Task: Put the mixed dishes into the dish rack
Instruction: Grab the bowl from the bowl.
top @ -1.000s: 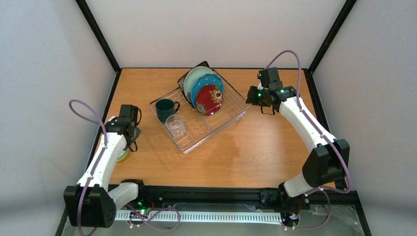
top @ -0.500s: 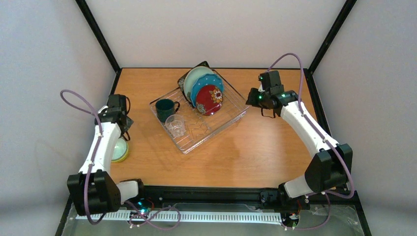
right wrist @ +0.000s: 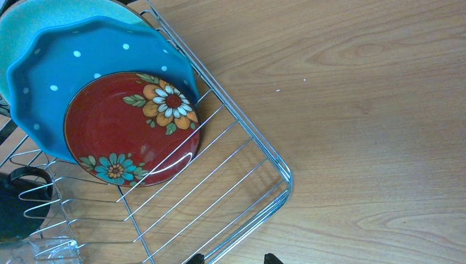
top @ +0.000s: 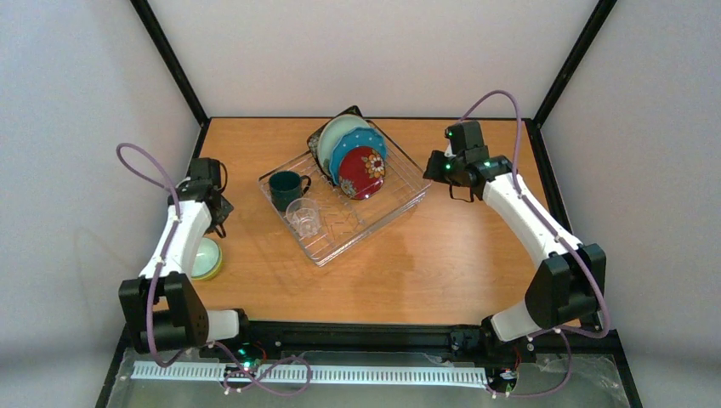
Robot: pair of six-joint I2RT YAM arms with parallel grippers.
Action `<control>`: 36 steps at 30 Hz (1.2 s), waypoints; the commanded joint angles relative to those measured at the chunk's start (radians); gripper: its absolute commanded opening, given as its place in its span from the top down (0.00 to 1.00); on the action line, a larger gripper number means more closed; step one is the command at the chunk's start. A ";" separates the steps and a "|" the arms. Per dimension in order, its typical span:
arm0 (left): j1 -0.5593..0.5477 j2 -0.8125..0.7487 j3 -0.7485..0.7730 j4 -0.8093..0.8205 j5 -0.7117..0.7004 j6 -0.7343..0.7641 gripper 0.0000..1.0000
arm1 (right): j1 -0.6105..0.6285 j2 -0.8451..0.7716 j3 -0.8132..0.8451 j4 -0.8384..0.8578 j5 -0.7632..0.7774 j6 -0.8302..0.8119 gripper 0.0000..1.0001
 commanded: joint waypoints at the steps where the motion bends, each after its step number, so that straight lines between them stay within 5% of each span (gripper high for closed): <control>1: 0.047 0.019 -0.014 0.037 0.051 0.000 0.46 | 0.005 0.026 0.005 0.010 -0.012 -0.015 0.37; 8: 0.140 0.023 -0.048 0.054 0.113 0.020 0.48 | 0.004 0.049 0.013 0.010 -0.012 -0.015 0.37; 29: 0.169 0.100 -0.111 0.101 0.179 0.018 0.49 | 0.005 0.106 0.031 0.005 -0.010 -0.016 0.37; 36: 0.169 0.116 -0.117 0.110 0.180 0.018 0.76 | 0.005 0.114 0.031 0.005 -0.007 -0.015 0.37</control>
